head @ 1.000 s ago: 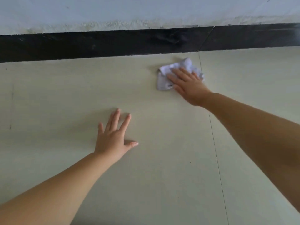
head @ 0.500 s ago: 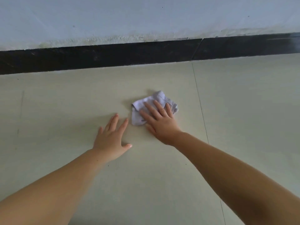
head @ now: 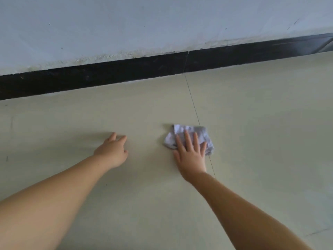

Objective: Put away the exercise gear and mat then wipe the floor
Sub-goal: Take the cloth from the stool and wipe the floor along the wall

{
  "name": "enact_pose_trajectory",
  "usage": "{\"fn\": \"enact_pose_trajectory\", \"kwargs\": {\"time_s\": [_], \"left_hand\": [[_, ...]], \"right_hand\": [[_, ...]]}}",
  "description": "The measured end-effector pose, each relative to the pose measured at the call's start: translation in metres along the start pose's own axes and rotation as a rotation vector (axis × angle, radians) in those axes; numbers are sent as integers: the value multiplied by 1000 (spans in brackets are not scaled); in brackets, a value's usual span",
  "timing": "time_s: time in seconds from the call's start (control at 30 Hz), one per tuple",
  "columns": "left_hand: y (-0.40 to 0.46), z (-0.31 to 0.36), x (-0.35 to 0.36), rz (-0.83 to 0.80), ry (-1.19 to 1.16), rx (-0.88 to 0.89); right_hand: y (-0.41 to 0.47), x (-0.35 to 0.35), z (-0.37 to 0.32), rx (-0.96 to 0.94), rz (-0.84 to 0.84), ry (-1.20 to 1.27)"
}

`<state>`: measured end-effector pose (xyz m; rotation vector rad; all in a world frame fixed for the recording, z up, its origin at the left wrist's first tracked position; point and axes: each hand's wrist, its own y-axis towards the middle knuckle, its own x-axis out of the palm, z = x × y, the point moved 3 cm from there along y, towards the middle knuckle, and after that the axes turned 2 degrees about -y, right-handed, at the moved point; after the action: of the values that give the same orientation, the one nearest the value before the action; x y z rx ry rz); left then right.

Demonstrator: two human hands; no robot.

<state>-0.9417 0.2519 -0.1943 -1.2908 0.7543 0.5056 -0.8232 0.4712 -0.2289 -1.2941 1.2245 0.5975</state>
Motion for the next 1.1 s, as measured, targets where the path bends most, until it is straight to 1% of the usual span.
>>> {"fn": "enact_pose_trajectory", "kwargs": {"time_s": [0.03,0.1,0.13,0.2,0.27,0.3,0.33,0.37,0.4,0.43,0.47,0.5,0.53,0.57,0.6,0.63,0.7,0.77,0.83,0.93,1.0,1.03,1.1], "left_hand": [[-2,3,2,-18,12,7],[-8,11,8,-62,39,43],[-12,15,12,-86,54,68],[-21,21,18,-144,95,112],[-30,25,22,-209,133,125],[-36,26,23,-239,149,123],[-42,30,23,-266,166,126],[-47,34,22,-296,189,132],[-53,38,20,-329,220,141],[-57,42,17,-364,257,144],[-62,47,11,-389,295,152],[-65,52,2,-396,331,163],[-68,56,-10,-387,354,175],[-72,62,-25,-370,371,182],[-76,68,-42,-348,390,191],[-79,74,-60,-326,411,192],[-74,87,-91,-295,463,206],[-55,103,-113,-237,493,240],[-29,123,-120,-166,421,271],[3,155,-98,-115,296,368],[21,161,-70,-101,269,414],[31,158,-57,-78,271,402],[51,146,-34,-44,234,313]], "right_hand": [[-19,14,-31,-106,2,-13],[-57,35,-83,-313,-65,-56],[-71,42,-99,-421,-92,-78],[-83,40,-101,-600,-125,-88],[-74,40,-67,-649,-94,-115],[-69,36,-39,-611,-141,-131],[-64,30,-6,-532,-193,-112],[-59,23,30,-444,-211,-108],[-55,13,67,-349,-173,-112],[-52,1,102,-228,-115,-122],[-52,-11,133,-58,-116,-88],[-54,-22,157,131,-147,0],[-56,-30,170,283,-189,97],[-59,-34,169,372,-232,169],[-62,-38,158,402,-275,218],[-66,-40,139,388,-319,248],[-77,-34,96,253,-394,235],[-91,-23,60,33,-438,92],[-97,-19,46,-119,-444,-18],[-92,-20,64,-208,-425,-121],[-87,-26,80,-216,-460,-198],[-84,-27,85,-211,-475,-238],[-76,-30,88,-229,-488,-308]]}}
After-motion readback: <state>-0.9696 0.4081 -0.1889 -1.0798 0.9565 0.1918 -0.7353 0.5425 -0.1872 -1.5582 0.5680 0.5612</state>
